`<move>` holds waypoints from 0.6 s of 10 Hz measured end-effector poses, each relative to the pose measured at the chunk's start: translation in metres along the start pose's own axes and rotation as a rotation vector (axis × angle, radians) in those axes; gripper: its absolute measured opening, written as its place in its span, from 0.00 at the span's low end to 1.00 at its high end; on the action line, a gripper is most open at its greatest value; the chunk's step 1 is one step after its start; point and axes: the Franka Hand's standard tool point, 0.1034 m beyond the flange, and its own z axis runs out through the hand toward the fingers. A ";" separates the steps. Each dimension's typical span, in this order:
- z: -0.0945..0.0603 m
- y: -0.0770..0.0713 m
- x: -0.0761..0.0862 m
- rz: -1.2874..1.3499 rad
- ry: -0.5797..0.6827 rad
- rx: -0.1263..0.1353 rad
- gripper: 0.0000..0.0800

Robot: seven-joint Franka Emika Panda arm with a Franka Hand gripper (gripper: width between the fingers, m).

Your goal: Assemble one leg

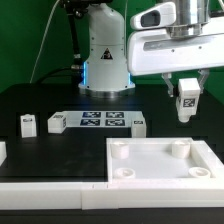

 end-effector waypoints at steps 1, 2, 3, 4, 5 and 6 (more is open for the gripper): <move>0.005 0.001 0.003 -0.008 0.016 0.002 0.36; 0.005 0.006 0.014 -0.052 0.011 0.004 0.36; 0.001 0.011 0.039 -0.083 0.012 0.012 0.36; 0.002 0.014 0.057 -0.119 -0.001 0.019 0.36; 0.002 0.018 0.077 -0.147 -0.004 0.027 0.36; 0.001 0.019 0.090 -0.154 -0.003 0.032 0.36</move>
Offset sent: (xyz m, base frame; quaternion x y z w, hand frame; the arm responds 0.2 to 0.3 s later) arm 0.0772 -0.0034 0.0037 0.0515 -0.0571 -0.0783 0.9940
